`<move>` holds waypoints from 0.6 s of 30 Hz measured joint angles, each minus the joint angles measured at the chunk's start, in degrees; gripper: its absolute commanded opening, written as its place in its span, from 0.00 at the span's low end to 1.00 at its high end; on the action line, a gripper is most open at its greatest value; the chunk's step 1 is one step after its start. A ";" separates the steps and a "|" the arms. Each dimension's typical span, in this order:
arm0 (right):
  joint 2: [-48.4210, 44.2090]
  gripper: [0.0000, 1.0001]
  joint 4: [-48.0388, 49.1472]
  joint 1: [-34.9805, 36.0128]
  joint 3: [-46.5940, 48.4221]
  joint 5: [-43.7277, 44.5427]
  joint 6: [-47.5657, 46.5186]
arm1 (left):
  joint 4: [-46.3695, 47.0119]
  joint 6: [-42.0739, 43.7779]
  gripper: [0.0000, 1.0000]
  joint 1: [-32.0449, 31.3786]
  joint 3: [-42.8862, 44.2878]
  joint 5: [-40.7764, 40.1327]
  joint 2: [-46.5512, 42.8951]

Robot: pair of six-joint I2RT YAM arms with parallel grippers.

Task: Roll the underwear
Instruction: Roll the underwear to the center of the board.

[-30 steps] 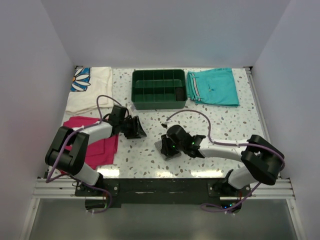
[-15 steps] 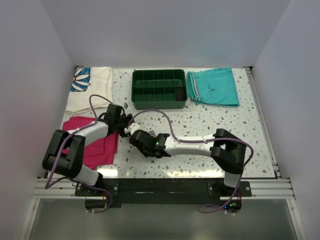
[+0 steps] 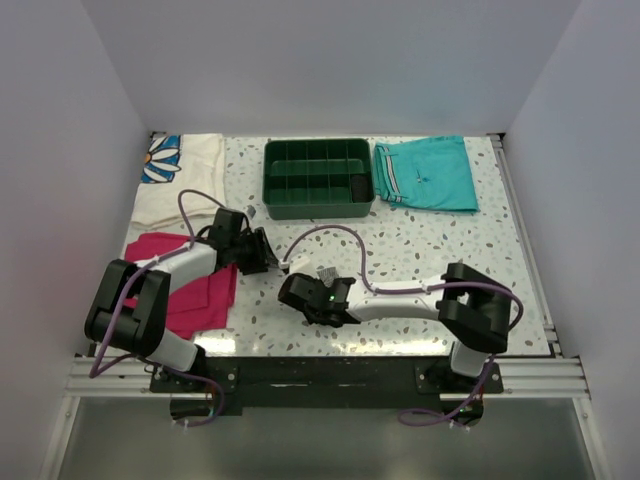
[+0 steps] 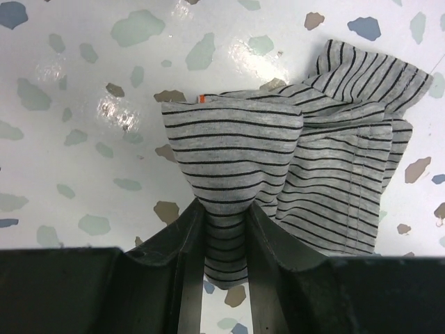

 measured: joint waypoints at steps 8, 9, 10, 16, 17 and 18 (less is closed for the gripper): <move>-3.41 0.15 8.66 -1.49 -6.60 -3.67 0.15 | 1.57 0.26 0.50 0.00 -0.98 3.08 -0.02; -3.85 0.15 9.73 -2.08 -7.37 -4.66 0.17 | 1.77 0.31 0.50 0.00 -1.25 3.58 -0.02; -4.39 0.14 10.86 -2.78 -8.11 -5.90 0.33 | 2.05 0.48 0.50 0.00 -1.51 4.02 -0.09; -6.19 0.15 18.73 -7.78 -12.35 -15.17 0.76 | 3.21 0.66 0.50 0.00 -2.73 6.40 -0.98; -6.23 0.15 19.93 -8.39 -12.83 -16.81 0.74 | 3.48 0.66 0.50 0.00 -2.73 6.60 -0.98; -6.21 0.15 21.16 -9.01 -13.25 -18.16 0.57 | 3.72 0.68 0.50 0.00 -2.73 6.86 -0.98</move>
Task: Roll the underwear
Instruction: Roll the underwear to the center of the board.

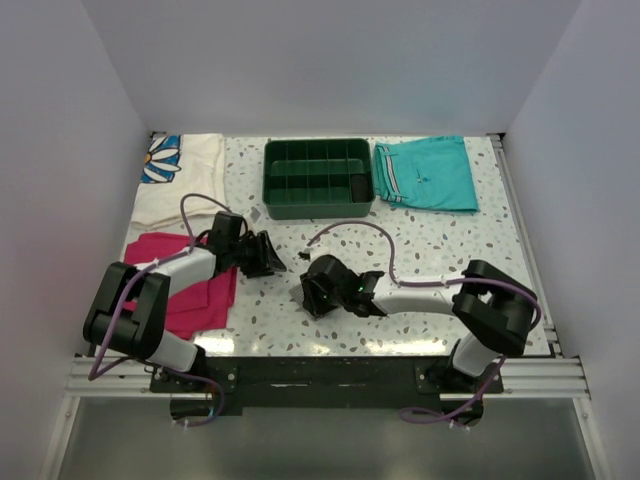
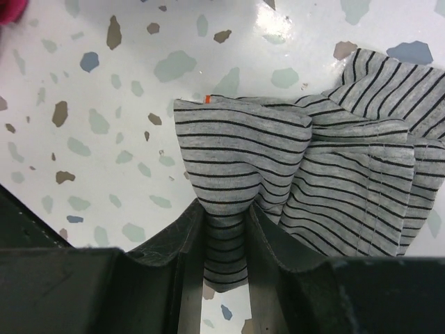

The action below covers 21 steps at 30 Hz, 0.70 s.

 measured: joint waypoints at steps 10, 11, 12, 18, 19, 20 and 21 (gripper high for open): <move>2.25 0.15 7.28 -2.05 -0.87 -9.84 -1.97 | 1.07 0.44 0.51 0.00 0.00 1.64 -0.02; 2.45 0.15 7.72 -2.16 -0.87 -10.51 -2.14 | 1.14 0.44 0.51 0.00 0.00 1.81 -0.07; 2.67 0.15 8.15 -2.34 -0.87 -11.23 -2.23 | 1.18 0.46 0.51 0.00 0.00 2.03 -0.11; 3.04 0.15 11.34 -4.74 -2.25 -16.59 -2.67 | 1.36 0.90 0.52 0.00 -0.09 3.19 -0.70; 3.06 0.15 11.85 -5.27 -2.51 -17.55 -2.69 | 1.36 0.90 0.52 0.00 -0.11 3.43 -0.76; 3.13 0.15 12.09 -5.79 -2.58 -18.60 -2.82 | 1.44 0.90 0.52 0.00 -0.13 3.69 -0.81; 3.37 0.15 12.28 -6.25 -2.60 -19.76 -3.02 | 1.57 0.92 0.52 0.00 -0.20 3.85 -0.83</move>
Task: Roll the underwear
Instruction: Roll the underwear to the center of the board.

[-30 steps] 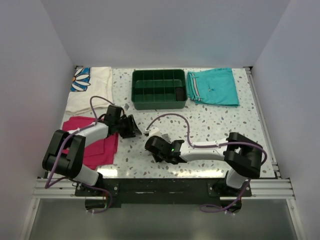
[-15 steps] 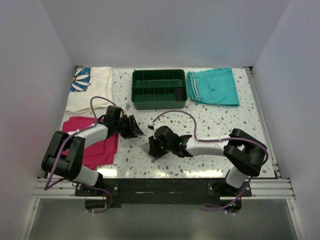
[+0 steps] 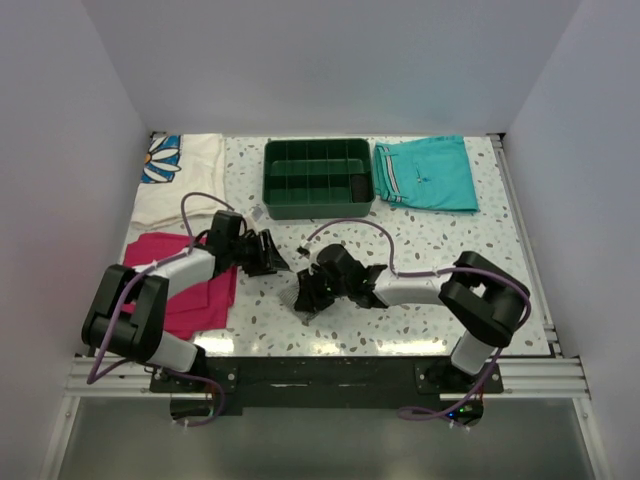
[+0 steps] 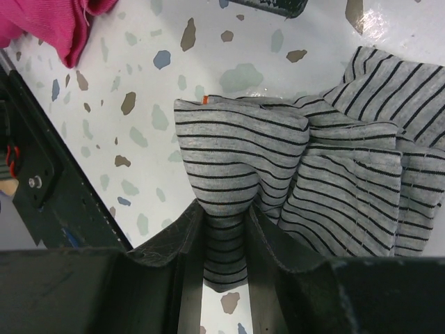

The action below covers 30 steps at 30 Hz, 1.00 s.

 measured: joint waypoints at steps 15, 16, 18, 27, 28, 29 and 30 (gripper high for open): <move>1.25 0.15 4.31 -7.80 -3.02 -14.82 -0.72 | 6.38 -0.98 0.56 -0.20 -7.89 4.96 -4.24; 1.46 0.15 4.28 -8.13 -3.02 -15.56 -0.74 | 6.88 -1.11 0.56 -0.26 -8.07 5.31 -4.48; 2.43 0.15 4.52 -8.72 -2.71 -17.66 -0.87 | 7.82 -1.16 0.56 -0.50 -8.15 5.99 -4.98; 4.85 0.15 1.99 -10.99 -0.17 -22.64 -2.32 | 11.08 -1.62 0.59 -1.49 -9.29 8.11 -6.75; 5.03 0.15 1.55 -11.17 0.13 -22.99 -2.54 | 11.34 -1.68 0.61 -1.75 -9.70 8.28 -6.73; 5.18 0.15 0.90 -11.34 0.48 -23.34 -2.84 | 11.69 -1.84 0.61 -2.03 -10.12 8.41 -6.75; 5.42 0.15 0.13 -11.52 0.94 -23.76 -3.19 | 11.76 -1.97 0.61 -2.21 -10.43 8.52 -6.75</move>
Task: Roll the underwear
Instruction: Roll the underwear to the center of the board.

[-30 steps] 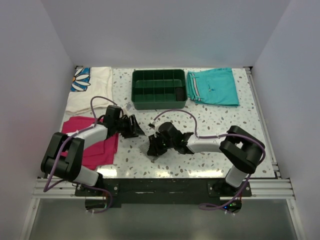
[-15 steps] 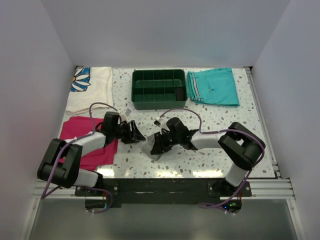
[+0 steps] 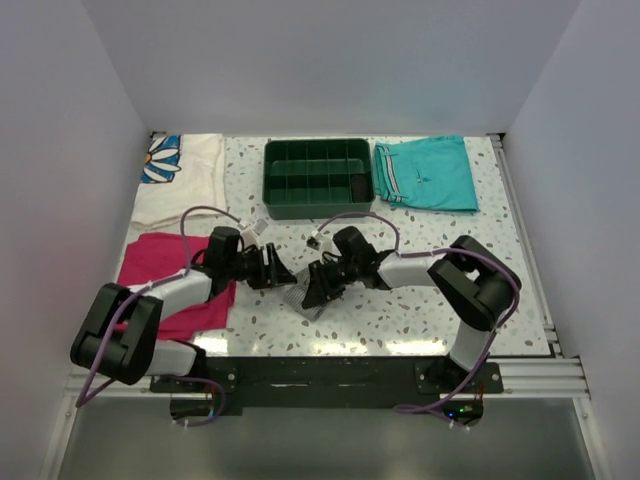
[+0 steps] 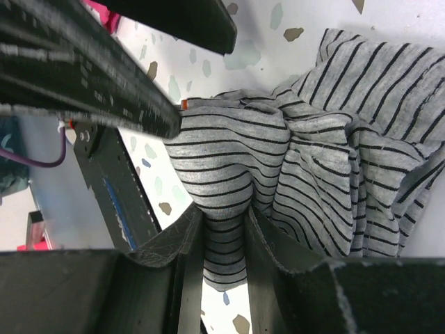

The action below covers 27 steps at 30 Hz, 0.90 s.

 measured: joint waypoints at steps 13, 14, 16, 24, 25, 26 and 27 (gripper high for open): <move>0.76 0.15 -4.55 -1.01 1.99 -1.84 -3.13 | 5.62 -1.44 0.61 -1.38 -3.63 1.73 3.15; 0.76 0.15 -4.70 -1.03 2.05 -1.81 -3.23 | 6.12 -1.57 0.61 -1.40 -3.69 1.86 3.58; 0.76 0.15 -5.25 -1.07 2.29 -1.86 -3.52 | 7.67 -1.70 0.59 -1.49 -4.11 2.16 4.42; 1.42 0.17 -6.54 -1.33 3.21 -2.43 -3.58 | 12.26 -2.64 0.33 -1.68 -4.81 3.56 6.56; 1.42 0.17 -6.71 -1.36 3.30 -2.51 -3.61 | 12.59 -2.73 0.31 -1.70 -4.81 3.58 6.82; 1.42 0.18 -6.82 -1.36 3.32 -2.49 -3.67 | 12.90 -2.89 0.29 -1.70 -4.81 3.58 7.02; 1.42 0.20 -6.88 -1.36 3.39 -2.49 -3.76 | 13.16 -3.02 0.25 -1.70 -4.81 3.61 7.15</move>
